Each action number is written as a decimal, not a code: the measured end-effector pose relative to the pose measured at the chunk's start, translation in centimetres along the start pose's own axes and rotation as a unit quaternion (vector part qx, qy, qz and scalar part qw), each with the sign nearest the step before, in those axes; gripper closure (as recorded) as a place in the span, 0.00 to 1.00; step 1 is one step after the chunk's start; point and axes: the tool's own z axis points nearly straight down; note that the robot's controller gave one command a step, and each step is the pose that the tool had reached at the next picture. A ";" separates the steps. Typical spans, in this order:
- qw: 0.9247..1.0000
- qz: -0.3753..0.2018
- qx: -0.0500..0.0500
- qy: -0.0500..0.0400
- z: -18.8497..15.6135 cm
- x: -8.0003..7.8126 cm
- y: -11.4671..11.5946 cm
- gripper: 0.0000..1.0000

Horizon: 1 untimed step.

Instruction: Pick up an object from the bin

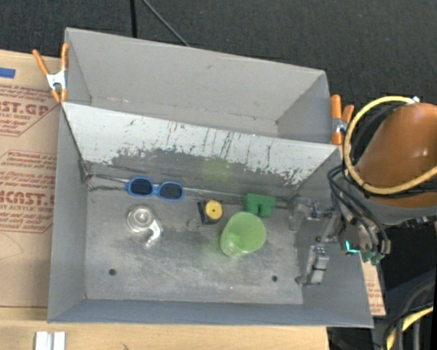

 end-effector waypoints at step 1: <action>0.994 -0.111 0.001 -0.006 15.1 -6.4 5.1 0.00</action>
Offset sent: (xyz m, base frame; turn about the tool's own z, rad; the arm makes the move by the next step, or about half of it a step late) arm 0.0661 0.0538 -0.1633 -0.2243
